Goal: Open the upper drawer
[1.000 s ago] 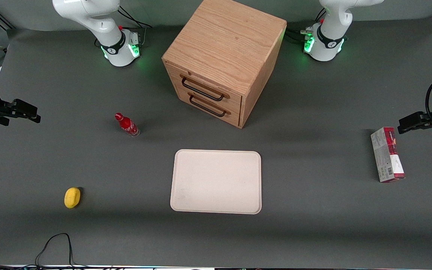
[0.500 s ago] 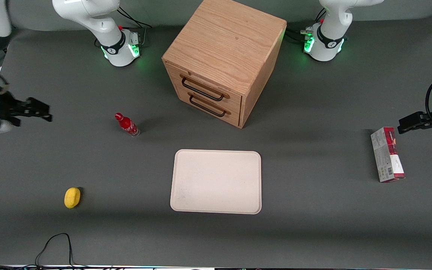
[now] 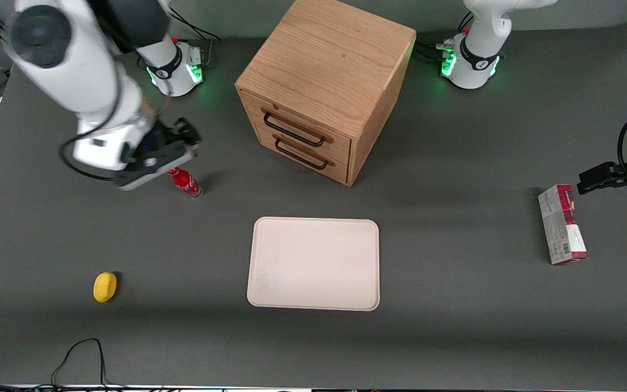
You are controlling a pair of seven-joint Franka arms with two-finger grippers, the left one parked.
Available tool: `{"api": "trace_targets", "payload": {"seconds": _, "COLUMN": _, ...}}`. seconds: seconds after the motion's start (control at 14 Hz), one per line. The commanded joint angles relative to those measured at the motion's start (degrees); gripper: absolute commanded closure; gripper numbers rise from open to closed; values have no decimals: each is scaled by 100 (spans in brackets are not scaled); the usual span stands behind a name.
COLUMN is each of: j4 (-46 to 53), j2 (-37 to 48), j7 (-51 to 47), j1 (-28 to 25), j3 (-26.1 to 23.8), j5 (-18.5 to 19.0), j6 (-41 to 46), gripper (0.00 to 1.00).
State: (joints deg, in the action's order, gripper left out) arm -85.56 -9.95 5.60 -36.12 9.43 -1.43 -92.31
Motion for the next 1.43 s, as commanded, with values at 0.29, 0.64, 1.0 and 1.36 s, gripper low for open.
{"api": "trace_targets", "payload": {"seconds": 0.29, "j4": 558, "j2": -640, "j7": 11, "j1": -1098, "j3": 77, "j5": -209, "j6": 46, "gripper": 0}}
{"api": "trace_targets", "payload": {"seconds": 0.64, "j4": 506, "j2": -640, "j7": 377, "j1": -1248, "j3": 59, "j5": -760, "j6": 107, "gripper": 0}}
{"api": "trace_targets", "payload": {"seconds": 1.0, "j4": 288, "j2": -579, "j7": 1065, "j1": -1240, "j3": 68, "j5": -1052, "j6": 47, "gripper": 0}}
{"api": "trace_targets", "payload": {"seconds": 1.36, "j4": -591, "j2": -263, "j7": 1602, "j1": -1266, "j3": 59, "j5": -1061, "j6": -612, "gripper": 0}}
